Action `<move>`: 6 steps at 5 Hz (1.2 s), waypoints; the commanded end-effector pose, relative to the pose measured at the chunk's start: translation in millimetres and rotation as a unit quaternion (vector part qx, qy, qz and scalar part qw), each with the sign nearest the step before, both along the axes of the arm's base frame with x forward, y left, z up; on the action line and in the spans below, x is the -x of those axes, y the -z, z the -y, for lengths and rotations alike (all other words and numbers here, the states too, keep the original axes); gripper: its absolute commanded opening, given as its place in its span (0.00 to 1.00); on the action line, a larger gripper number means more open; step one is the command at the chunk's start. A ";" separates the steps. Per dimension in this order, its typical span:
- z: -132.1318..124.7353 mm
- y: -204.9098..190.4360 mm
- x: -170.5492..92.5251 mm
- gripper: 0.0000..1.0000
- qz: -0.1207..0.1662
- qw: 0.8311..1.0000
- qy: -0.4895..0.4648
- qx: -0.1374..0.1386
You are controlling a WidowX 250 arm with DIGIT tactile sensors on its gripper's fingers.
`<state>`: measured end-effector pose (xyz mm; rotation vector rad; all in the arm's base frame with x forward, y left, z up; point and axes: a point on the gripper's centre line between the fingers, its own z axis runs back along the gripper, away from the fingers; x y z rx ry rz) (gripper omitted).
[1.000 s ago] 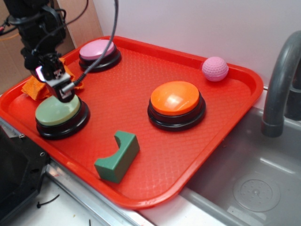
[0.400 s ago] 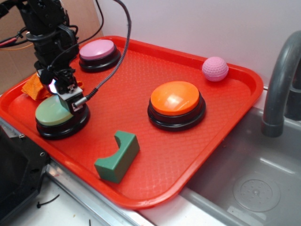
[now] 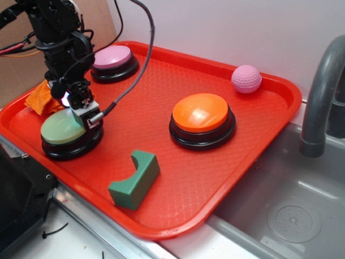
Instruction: Push the green button.
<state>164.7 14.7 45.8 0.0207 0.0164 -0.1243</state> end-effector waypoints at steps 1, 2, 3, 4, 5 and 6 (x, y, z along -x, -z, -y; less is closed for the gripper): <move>-6.1 -28.2 -2.5 1.00 -0.002 1.000 -0.022 -0.006; -8.5 -43.2 -5.2 1.00 -0.001 1.000 -0.028 0.008; -8.3 -51.0 -4.2 1.00 0.008 1.000 -0.027 -0.001; -8.4 -61.7 -8.0 1.00 0.022 0.999 -0.027 0.000; -7.5 -71.2 -10.9 1.00 0.030 0.999 -0.029 -0.002; -6.1 -78.9 -12.0 1.00 0.026 0.999 -0.031 -0.004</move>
